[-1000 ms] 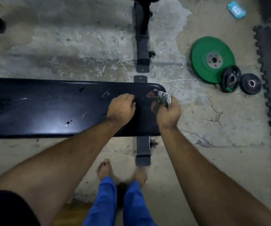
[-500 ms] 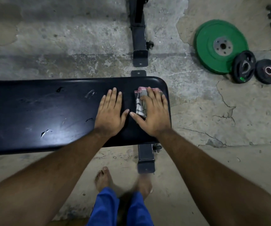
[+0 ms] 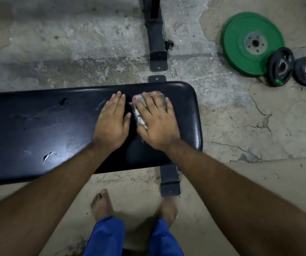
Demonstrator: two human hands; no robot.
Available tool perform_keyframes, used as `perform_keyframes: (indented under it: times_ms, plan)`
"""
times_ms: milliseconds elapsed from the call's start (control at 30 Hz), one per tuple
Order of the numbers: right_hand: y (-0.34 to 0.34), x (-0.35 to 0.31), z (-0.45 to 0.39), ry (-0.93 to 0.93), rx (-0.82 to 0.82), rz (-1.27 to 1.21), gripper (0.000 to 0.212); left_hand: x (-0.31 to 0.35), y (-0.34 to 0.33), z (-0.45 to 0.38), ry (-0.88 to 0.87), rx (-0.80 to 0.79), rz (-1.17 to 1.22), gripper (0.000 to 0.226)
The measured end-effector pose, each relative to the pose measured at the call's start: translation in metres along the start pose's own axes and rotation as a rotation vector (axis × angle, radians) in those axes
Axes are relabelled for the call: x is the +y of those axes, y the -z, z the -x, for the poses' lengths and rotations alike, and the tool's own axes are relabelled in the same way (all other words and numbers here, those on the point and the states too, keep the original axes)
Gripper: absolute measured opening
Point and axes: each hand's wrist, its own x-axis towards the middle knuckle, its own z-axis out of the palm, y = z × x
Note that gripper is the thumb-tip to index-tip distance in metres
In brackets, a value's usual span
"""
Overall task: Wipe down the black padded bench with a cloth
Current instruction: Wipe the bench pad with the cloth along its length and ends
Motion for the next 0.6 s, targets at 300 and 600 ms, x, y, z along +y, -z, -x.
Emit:
perform_keyframes:
  times_ms: [300, 600]
  plan:
    - [0.0, -0.029, -0.039, -0.09, -0.015, 0.02, 0.073, -0.012, -0.001, 0.01, 0.016, -0.022, -0.099, 0.066]
    - [0.0, -0.005, 0.015, -0.083, -0.002, 0.011, 0.074, -0.003, -0.002, 0.012, 0.004, 0.008, -0.13, 0.061]
